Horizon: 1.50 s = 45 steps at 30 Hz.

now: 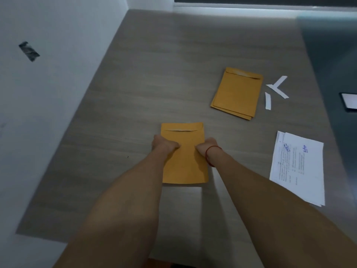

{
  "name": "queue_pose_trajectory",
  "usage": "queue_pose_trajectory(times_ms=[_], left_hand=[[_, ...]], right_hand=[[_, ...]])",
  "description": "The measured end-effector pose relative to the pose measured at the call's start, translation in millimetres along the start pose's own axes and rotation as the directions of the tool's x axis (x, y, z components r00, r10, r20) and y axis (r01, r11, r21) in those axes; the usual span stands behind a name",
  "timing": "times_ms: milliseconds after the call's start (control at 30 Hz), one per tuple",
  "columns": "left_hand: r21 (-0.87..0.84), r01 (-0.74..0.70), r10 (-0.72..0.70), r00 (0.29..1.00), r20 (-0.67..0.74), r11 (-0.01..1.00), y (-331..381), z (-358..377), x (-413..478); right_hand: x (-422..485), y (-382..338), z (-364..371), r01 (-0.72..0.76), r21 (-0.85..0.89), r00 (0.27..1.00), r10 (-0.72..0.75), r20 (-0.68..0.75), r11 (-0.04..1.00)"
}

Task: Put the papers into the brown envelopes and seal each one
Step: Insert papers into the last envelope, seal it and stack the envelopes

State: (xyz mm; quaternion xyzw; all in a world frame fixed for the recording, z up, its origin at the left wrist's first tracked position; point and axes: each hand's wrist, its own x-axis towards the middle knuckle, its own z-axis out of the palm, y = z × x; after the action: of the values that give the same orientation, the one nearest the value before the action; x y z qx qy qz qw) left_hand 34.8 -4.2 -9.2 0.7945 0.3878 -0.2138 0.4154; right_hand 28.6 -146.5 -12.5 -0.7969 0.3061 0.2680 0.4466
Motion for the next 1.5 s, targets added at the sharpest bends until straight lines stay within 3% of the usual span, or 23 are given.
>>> queue_pose_trajectory(times_ms=[200,367,600,700,767,867,933,1033,1167,1267,1500], left_hand=[[-0.026,-0.154,0.155,0.987,0.043,0.988,45.6,53.0,-47.4],[0.011,-0.258,0.258,0.966,0.005,0.966,77.6,111.0,-76.1],[0.290,-0.202,0.225,0.973,-0.048,0.936,76.1,161.0,-89.2],[0.399,-0.146,0.188,0.980,-0.069,0.905,75.7,169.9,-90.2],[0.494,-0.132,0.212,0.971,-0.110,0.859,74.2,175.6,-86.0],[0.509,-0.260,0.376,0.916,-0.139,0.820,70.7,180.4,-73.8],[0.471,-0.418,0.506,0.860,-0.071,0.776,70.2,183.0,-65.3],[0.432,-0.527,0.567,0.823,0.042,0.732,70.8,188.0,-61.1],[0.508,-0.555,0.528,0.822,0.213,0.658,74.9,182.8,-59.6],[0.499,-0.542,0.434,0.840,0.325,0.677,78.3,177.2,-57.0],[0.536,-0.484,0.325,0.872,0.367,0.692,89.2,177.9,-54.4]], right_hand=[[4.8,17.4,-83.5,0.040,0.041,0.995,-0.036,-0.096,0.998],[19.8,41.5,-142.7,0.162,0.035,0.976,-0.155,-0.153,0.986],[41.4,75.8,-163.3,0.062,-0.032,0.996,-0.064,-0.069,0.998],[50.0,76.9,-163.2,0.079,-0.206,0.982,-0.112,-0.152,0.975],[56.2,74.4,-165.3,0.130,-0.375,0.950,-0.224,-0.218,0.918],[69.1,76.4,-167.2,0.271,-0.492,0.921,-0.372,-0.117,0.827],[75.5,81.1,-168.1,0.353,-0.467,0.903,-0.426,-0.058,0.811],[82.9,87.3,-167.9,0.411,-0.380,0.885,-0.462,-0.051,0.829],[90.5,82.3,-173.8,0.423,-0.373,0.891,-0.454,0.007,0.826],[91.7,78.7,-181.4,0.397,-0.390,0.914,-0.398,0.082,0.831],[82.3,83.5,-180.4,0.289,-0.426,0.957,-0.259,0.127,0.857]])
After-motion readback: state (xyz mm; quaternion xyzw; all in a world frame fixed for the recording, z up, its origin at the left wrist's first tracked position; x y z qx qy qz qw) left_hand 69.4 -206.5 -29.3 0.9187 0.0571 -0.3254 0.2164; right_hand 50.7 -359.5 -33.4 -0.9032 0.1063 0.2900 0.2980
